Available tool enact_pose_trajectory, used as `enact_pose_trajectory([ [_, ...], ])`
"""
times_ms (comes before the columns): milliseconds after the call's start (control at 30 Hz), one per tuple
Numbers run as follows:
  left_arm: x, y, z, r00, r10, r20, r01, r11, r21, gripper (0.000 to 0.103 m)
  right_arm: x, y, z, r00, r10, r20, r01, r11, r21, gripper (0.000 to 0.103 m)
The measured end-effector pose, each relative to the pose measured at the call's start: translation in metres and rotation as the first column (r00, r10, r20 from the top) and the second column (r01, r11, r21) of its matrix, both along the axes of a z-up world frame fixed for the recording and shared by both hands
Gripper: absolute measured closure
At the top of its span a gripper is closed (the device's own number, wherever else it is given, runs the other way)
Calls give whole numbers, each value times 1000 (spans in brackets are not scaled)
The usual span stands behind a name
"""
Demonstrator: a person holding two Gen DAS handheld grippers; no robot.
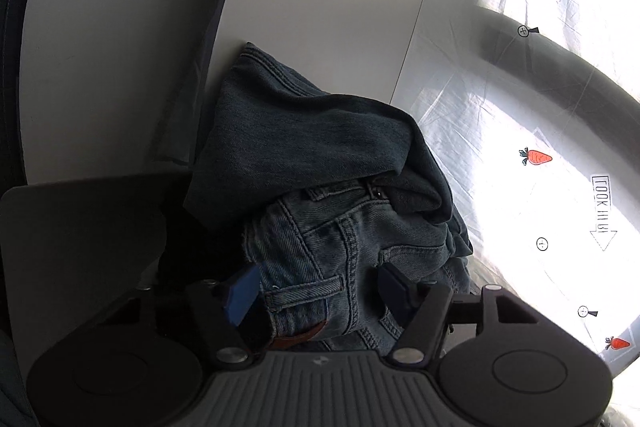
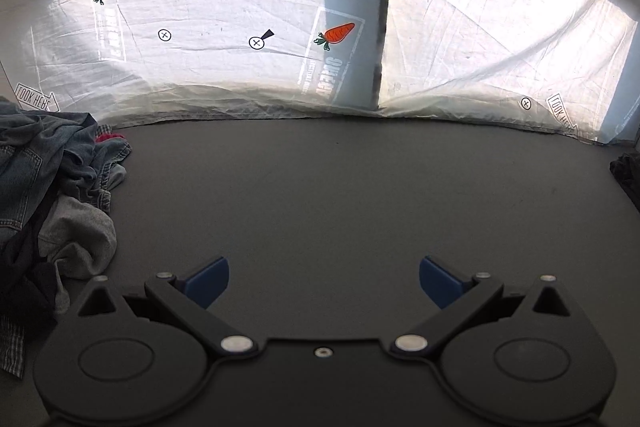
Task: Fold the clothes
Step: 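Reach the left tool into the clothes heap and grasp the blue jeans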
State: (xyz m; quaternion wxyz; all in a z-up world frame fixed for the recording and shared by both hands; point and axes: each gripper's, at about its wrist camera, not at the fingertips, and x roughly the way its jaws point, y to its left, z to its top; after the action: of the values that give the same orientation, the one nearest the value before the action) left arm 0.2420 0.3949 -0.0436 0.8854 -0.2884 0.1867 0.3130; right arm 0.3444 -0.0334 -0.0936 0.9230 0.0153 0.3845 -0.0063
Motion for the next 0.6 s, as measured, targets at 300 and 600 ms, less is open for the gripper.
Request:
enact_pose_trajectory([
  [300, 29, -11, -15, 992, -116, -52, 121, 989, 83, 46, -3, 8, -1, 998, 58, 1, -58, 998, -3, 0],
  [600, 48, -100, 42, 940, -334, -66, 337, 883, 327, 94, -25, -32, -3, 999, -44, 32, 39, 991, 131, 0],
])
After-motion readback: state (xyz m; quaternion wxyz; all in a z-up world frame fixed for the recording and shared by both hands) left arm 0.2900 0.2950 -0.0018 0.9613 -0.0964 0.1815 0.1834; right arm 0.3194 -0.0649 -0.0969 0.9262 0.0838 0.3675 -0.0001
